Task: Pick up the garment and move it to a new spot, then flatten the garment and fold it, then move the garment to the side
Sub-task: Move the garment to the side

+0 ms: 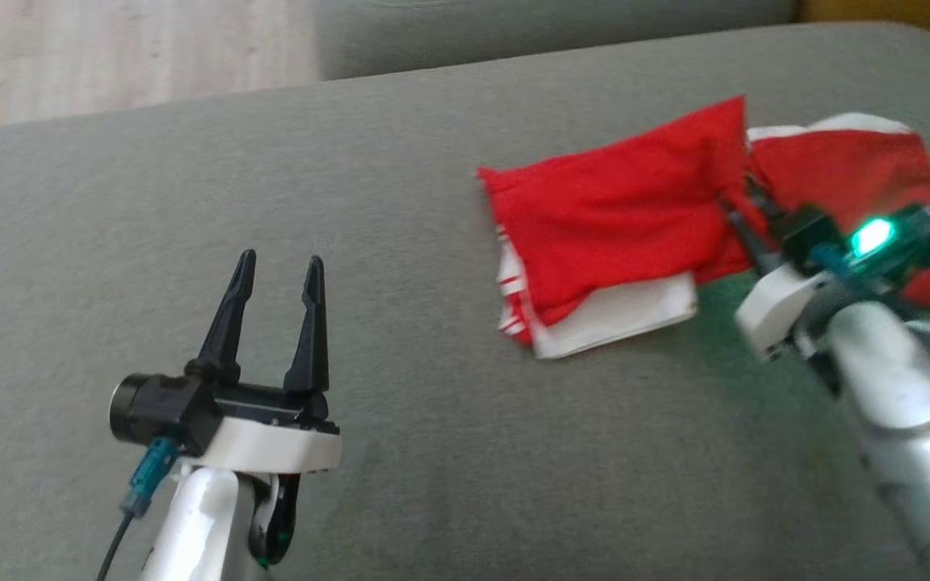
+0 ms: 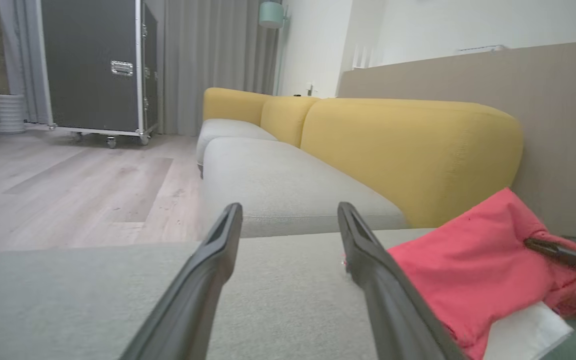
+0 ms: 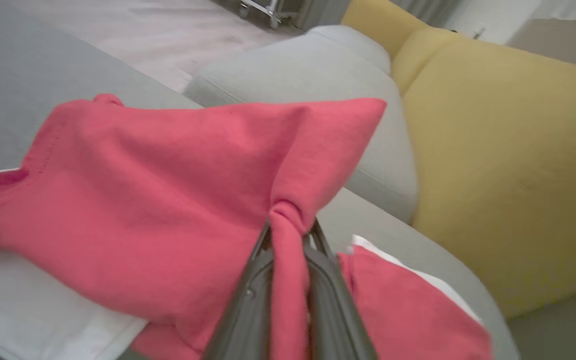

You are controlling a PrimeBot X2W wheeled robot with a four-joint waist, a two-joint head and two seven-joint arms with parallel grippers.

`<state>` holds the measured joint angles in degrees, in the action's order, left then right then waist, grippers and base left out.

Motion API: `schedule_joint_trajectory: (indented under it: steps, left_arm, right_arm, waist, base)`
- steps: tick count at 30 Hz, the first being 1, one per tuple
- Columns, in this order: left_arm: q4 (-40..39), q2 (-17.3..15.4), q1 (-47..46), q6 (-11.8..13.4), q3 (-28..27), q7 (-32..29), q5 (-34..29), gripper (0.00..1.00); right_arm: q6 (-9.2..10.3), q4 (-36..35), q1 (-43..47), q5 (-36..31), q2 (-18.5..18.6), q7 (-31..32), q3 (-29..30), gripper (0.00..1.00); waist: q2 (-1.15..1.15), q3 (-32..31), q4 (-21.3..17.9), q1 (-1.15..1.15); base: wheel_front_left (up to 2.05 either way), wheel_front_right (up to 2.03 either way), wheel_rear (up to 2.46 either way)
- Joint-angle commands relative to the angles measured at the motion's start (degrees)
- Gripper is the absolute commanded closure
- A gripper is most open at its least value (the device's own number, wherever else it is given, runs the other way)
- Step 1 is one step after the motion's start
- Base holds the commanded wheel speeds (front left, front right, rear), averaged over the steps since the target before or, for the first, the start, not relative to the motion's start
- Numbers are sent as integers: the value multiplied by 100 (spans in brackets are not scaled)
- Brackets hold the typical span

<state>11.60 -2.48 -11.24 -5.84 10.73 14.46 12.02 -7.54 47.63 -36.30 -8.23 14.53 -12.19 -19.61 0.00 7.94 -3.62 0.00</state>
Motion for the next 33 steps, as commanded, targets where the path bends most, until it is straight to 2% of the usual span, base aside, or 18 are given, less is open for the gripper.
schedule_joint_trajectory:
  steps: [1,9,15,19,23,24,25,31,33]
  left_arm:
    - [-212,-40,-209,16,-187,54,-54,0]
    - [-249,-40,-521,-27,-199,54,-200,0]
    - [-187,-40,-798,-79,-115,54,-243,0]
    - [-150,-40,-903,-102,-112,54,-265,0]
    - [-135,-40,-979,-120,-131,54,-299,0]
    - [-137,-40,-994,-123,-132,54,-305,0]
    - [-137,-40,-1005,-126,-136,54,-309,0]
    - [-48,-40,-963,-138,-197,54,-270,0]
    - [-27,-40,-881,-140,-254,54,-260,0]
  right_arm:
    - [5,-223,-258,-40,119,13,-65,100]
    - [5,-950,-564,189,1213,531,-112,100]
    - [5,-903,-626,266,1953,939,168,100]
    - [5,-735,-593,240,2150,1047,512,100]
    - [5,-548,-555,212,2125,1041,759,100]
    - [5,-511,-552,195,2106,1025,810,92]
    - [5,-480,-553,198,2072,993,879,0]
    - [5,-455,-615,52,1836,797,1215,0]
    - [5,-507,-647,81,1593,678,1394,0]
  waist:
    - [0,83,-238,0]
    - [0,577,-601,0]
    - [0,937,-561,0]
    - [0,1076,-503,0]
    - [0,1174,-446,0]
    - [0,1193,-431,0]
    - [0,1202,-421,0]
    - [0,1054,-390,0]
    - [0,843,-399,0]
  base:
    - [0,0,0]
    - [0,0,0]
    - [0,0,0]
    - [0,0,0]
    - [0,0,0]
    - [0,0,0]
    - [0,0,0]
    - [0,0,0]
    - [0,0,0]
